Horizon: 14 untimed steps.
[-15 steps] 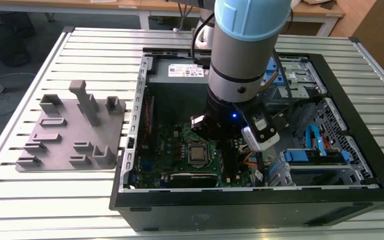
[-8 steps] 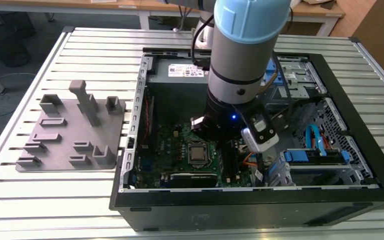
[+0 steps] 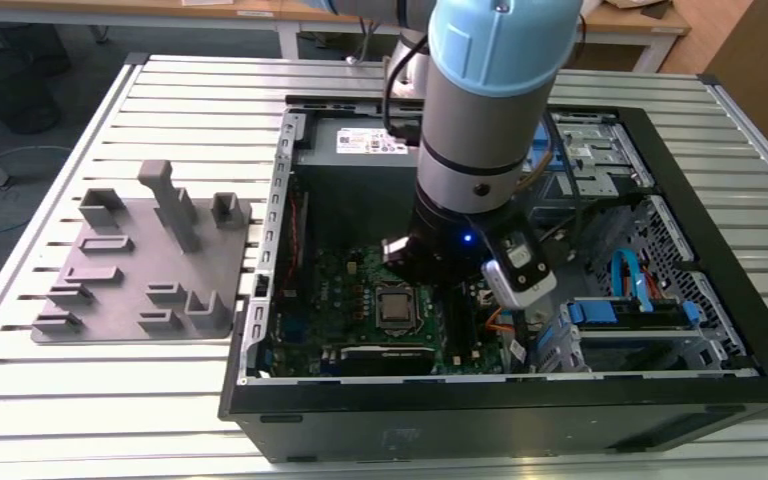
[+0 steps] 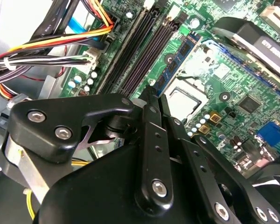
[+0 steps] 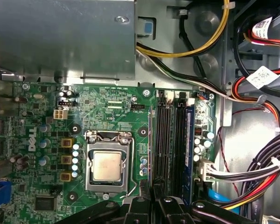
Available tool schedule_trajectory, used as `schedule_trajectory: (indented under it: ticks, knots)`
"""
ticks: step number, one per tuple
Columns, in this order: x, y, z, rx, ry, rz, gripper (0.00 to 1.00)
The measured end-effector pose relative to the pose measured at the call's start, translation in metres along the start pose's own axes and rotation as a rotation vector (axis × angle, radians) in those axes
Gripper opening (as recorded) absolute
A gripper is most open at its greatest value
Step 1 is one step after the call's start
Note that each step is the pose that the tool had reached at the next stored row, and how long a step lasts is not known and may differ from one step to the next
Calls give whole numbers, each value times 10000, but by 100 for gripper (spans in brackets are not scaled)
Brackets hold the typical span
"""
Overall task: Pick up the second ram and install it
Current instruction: 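Insert the second ram into the second slot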
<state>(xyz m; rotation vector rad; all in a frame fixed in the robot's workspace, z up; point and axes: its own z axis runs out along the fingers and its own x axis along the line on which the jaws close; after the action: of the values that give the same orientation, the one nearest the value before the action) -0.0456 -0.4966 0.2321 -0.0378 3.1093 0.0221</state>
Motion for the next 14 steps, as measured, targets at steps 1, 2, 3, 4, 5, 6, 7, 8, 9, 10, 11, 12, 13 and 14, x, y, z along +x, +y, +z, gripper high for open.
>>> schedule_trajectory:
  ticks: [1, 2, 3, 4, 5, 6, 7, 8, 9, 10, 11, 12, 13, 14]
  knots:
    - [-5, 0, 7, 0, 0, 0, 14]
    - [-11, 1, 13, 0, 0, 1, 14]
    - [-15, 2, 19, 1, 0, 0, 14]
    - [-20, 3, 24, 1, 0, 0, 14]
    - [-24, 5, 30, 1, 1, 0, 14]
    - [-28, 9, 39, 1, 0, 1, 14]
    - [-30, 14, 48, 0, 0, 1, 14]
    - [-31, 18, 59, -1, 0, 2, 14]
    - [-32, 25, 68, 2, 1, 5, 14]
    - [-32, 34, 79, 3, 1, 20, 14]
    - [-33, 42, 90, 2, 0, 56, 14]
    - [-34, 50, 100, 3, -1, 97, 14]
    - [-36, 55, 109, 5, -2, 151, 14]
    - [-39, 61, 116, 7, -2, 203, 14]
